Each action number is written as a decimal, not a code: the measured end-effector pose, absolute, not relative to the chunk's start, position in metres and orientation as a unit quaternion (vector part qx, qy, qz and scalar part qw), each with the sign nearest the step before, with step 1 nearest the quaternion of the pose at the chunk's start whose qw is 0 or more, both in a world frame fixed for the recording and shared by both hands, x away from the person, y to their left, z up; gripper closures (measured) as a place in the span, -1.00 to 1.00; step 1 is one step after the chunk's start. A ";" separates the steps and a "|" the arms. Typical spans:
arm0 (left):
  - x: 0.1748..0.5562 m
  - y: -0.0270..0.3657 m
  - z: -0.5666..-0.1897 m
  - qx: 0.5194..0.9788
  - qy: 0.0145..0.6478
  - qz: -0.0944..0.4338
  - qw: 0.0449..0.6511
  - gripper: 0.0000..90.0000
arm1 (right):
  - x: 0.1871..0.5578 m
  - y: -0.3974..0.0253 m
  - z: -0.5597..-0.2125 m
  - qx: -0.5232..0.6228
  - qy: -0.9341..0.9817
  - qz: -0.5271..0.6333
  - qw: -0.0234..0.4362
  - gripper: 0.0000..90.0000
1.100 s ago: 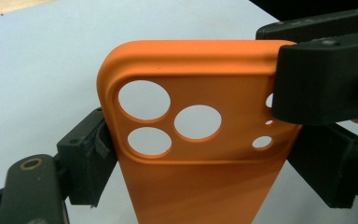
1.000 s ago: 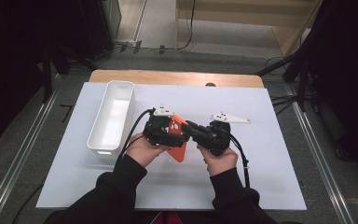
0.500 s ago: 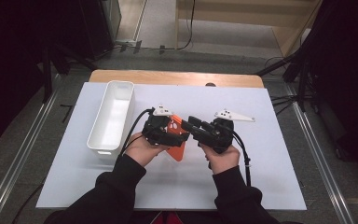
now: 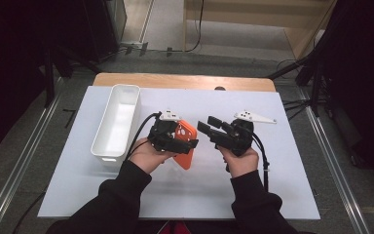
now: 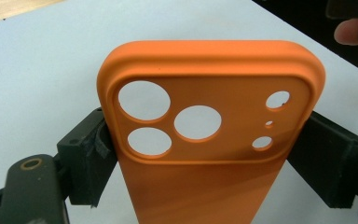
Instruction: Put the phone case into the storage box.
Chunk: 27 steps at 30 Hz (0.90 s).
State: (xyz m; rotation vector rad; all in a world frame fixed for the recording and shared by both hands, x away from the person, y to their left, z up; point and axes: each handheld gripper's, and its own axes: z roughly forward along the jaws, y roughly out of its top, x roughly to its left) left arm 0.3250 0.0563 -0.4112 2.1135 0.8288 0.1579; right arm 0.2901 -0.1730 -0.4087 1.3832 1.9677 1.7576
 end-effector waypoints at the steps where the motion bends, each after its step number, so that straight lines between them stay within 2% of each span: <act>1: 0.325 0.057 -0.411 0.844 0.330 0.062 0.419 -0.65 | 0.291 -0.174 -0.409 0.461 0.660 0.587 0.085 -0.09; 17: 0.325 0.061 -0.405 0.847 0.324 0.057 0.418 -0.65 | 0.292 -0.182 -0.420 0.444 0.691 0.562 0.099 -0.26; 27: 0.324 0.062 -0.404 0.849 0.321 0.059 0.416 -0.65 | 0.286 -0.185 -0.426 0.434 0.725 0.529 0.079 -0.28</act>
